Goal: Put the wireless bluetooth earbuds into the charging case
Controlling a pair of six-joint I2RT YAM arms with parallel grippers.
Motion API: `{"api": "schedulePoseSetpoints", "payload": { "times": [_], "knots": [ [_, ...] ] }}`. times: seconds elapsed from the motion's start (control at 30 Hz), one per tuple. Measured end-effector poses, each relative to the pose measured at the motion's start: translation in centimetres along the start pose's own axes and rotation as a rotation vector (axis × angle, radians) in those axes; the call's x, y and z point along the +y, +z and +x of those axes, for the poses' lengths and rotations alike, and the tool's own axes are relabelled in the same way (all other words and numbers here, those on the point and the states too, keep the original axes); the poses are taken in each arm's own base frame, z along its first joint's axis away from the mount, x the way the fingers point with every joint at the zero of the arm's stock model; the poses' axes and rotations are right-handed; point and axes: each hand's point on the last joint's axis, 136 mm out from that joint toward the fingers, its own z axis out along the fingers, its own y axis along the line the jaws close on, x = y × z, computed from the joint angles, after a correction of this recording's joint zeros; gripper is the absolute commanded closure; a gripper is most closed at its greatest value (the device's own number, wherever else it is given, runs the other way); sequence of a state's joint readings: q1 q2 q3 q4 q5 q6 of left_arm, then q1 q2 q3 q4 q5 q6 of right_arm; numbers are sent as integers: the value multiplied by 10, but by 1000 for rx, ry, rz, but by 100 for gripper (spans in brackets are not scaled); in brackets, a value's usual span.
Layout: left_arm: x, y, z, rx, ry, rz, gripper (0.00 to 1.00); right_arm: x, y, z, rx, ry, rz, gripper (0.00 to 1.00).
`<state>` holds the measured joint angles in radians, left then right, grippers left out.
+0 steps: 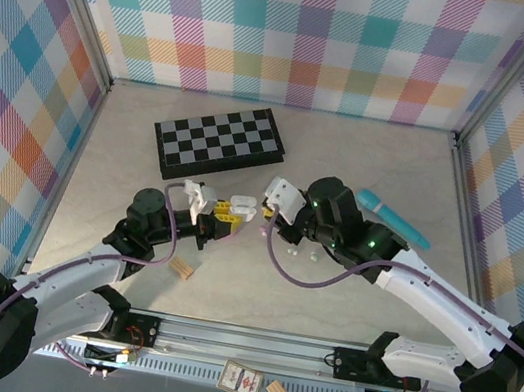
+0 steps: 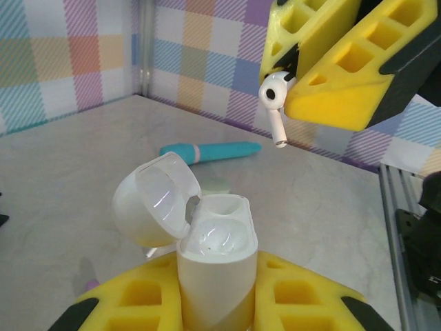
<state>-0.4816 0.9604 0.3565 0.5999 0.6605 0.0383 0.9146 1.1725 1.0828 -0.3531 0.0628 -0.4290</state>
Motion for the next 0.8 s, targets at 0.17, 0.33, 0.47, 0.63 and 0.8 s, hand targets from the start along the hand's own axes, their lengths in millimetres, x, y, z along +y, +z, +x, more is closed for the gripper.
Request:
{"api": "schedulePoseSetpoints", "payload": {
  "times": [0.17, 0.33, 0.47, 0.63, 0.8],
  "knots": [
    [-8, 0, -2, 4, 0, 50, 94, 8, 9, -8, -2, -53, -36, 80],
    [-13, 0, -1, 14, -6, 79, 94, 13, 22, 0, 31, -74, -57, 80],
    [-14, 0, 0, 16, -8, 82, 95, 14, 25, 3, 39, -80, -61, 80],
    [-14, 0, -1, 14, -7, 81, 95, 16, 25, 2, 35, -80, -73, 80],
    [-13, 0, -1, 13, -6, 79, 95, 21, 24, 4, 39, -79, -99, 80]
  ]
}}
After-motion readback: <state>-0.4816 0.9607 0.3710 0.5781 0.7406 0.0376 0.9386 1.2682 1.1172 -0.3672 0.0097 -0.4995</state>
